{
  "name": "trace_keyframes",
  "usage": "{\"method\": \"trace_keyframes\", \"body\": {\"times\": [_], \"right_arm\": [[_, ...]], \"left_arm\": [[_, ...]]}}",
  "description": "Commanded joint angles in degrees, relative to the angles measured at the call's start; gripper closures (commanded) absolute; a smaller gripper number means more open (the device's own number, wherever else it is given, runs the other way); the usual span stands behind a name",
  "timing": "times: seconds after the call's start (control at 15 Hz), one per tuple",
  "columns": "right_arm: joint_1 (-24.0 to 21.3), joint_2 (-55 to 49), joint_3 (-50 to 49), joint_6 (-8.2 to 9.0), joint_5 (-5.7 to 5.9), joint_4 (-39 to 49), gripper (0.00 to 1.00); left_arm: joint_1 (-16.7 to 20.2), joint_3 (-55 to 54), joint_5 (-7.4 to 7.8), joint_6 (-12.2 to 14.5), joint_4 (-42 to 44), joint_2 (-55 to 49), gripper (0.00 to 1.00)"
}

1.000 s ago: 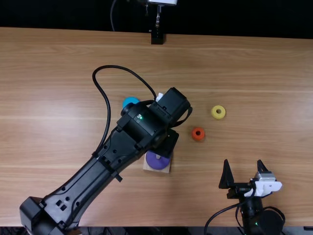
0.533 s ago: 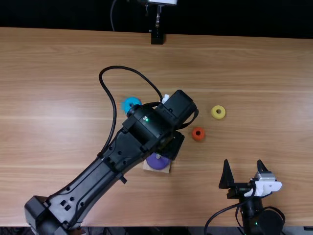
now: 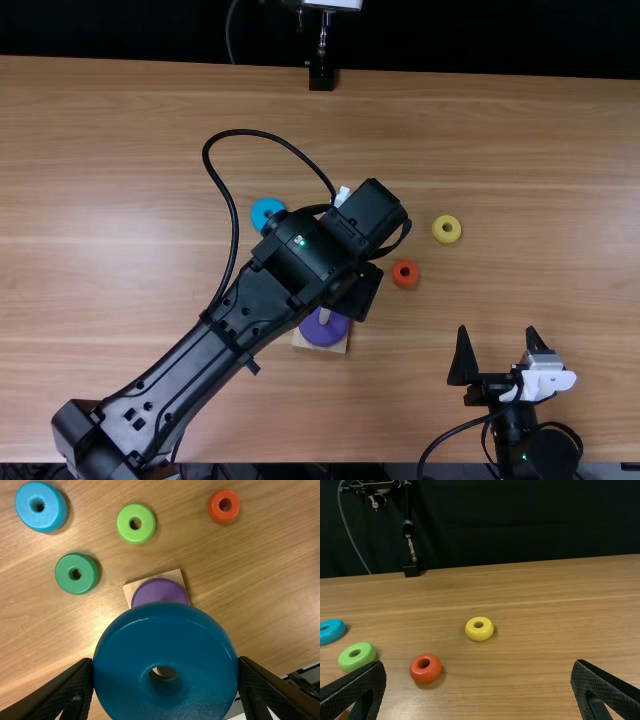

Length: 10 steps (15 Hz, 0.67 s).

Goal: Build the Hanoi tower: stack the rings onto the peg from bottom to top in this color order: purple, dark blue, light blue, dark green, light green, yellow, orange.

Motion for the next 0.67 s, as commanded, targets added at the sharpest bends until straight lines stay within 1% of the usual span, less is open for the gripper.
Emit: {"method": "trace_keyframes", "body": {"times": [0.0, 0.6], "right_arm": [[-0.8, -0.7, -0.9, 0.07, -0.02, -0.5, 0.00], [-0.8, -0.7, -0.9, 0.07, -0.02, -0.6, 0.00]], "left_arm": [[-0.6, 1.4, -0.20, -0.9, 0.0, 0.7, 1.00], [-0.9, -3.3, -0.20, -1.1, 0.0, 0.4, 1.00]]}}
